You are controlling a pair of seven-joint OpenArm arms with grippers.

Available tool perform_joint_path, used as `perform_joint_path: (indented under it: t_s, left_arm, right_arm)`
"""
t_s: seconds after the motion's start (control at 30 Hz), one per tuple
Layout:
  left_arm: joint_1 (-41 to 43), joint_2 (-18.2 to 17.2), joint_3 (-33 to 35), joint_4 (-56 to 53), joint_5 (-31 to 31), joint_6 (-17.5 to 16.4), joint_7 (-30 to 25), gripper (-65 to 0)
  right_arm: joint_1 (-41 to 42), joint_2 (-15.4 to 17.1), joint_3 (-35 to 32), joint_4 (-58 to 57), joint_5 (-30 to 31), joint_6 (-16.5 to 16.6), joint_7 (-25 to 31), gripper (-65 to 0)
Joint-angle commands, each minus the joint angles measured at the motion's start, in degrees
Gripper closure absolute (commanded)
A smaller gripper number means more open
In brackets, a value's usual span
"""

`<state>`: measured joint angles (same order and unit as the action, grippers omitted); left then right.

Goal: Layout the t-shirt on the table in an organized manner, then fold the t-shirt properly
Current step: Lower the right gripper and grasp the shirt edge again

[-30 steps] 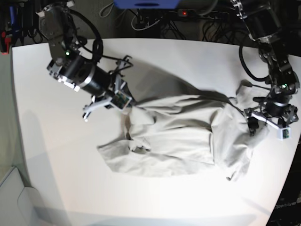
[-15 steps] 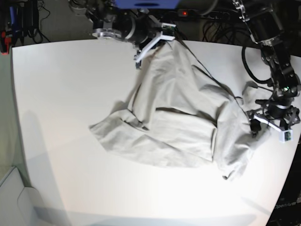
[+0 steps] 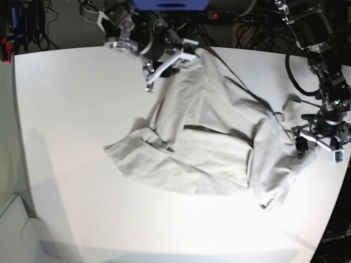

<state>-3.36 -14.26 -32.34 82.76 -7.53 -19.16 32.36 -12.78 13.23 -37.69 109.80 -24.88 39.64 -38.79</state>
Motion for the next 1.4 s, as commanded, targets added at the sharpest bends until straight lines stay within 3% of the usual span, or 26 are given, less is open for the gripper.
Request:
perform_joint_path:
  t_s: [0.0,0.33,0.53,0.77,0.9,1.07,1.37]
  left_arm:
    - [-0.6,-0.8,-0.1,0.8,-0.5,0.1,-1.4,-65.0]
    - [-1.1,-0.8,-0.1,-2.8,-0.6,0.1,-1.4,-65.0]
    - [-0.6,-0.7,-0.1,-2.5,-0.6,-0.1,-1.4,-65.0]
    - [2.0,-0.5,-0.1,-2.4,-0.7,0.2,-1.5,-65.0]
    - [3.1,-0.5,-0.2,-2.4,-0.7,0.3,-1.5,-65.0]
    - [3.9,1.1,-2.9,-2.1,-0.7,0.3,-1.5,-65.0]
    - [3.8,2.0,-4.8,-2.3,-0.6,0.3,-1.5,-65.0]
  right_arm:
    - [1.3,-0.5,1.5,0.9,0.4,0.4,1.0,-27.3]
    - [8.3,-6.3,15.0,0.6,0.5,0.4,1.5,-27.3]
    - [14.2,-13.2,23.1,-3.7,0.5,0.4,1.0,-27.8]
    - [16.5,-13.5,24.4,-14.1,0.6,0.4,1.6,-27.9]
    - [16.5,-13.3,24.5,-19.0,0.6,0.4,6.7,-27.9]
    - [17.5,-13.3,29.4,-24.0,0.6,0.4,11.7,-27.9]
    - [22.7,-13.3,36.0,-34.4,0.6,0.4,16.3,-27.8]
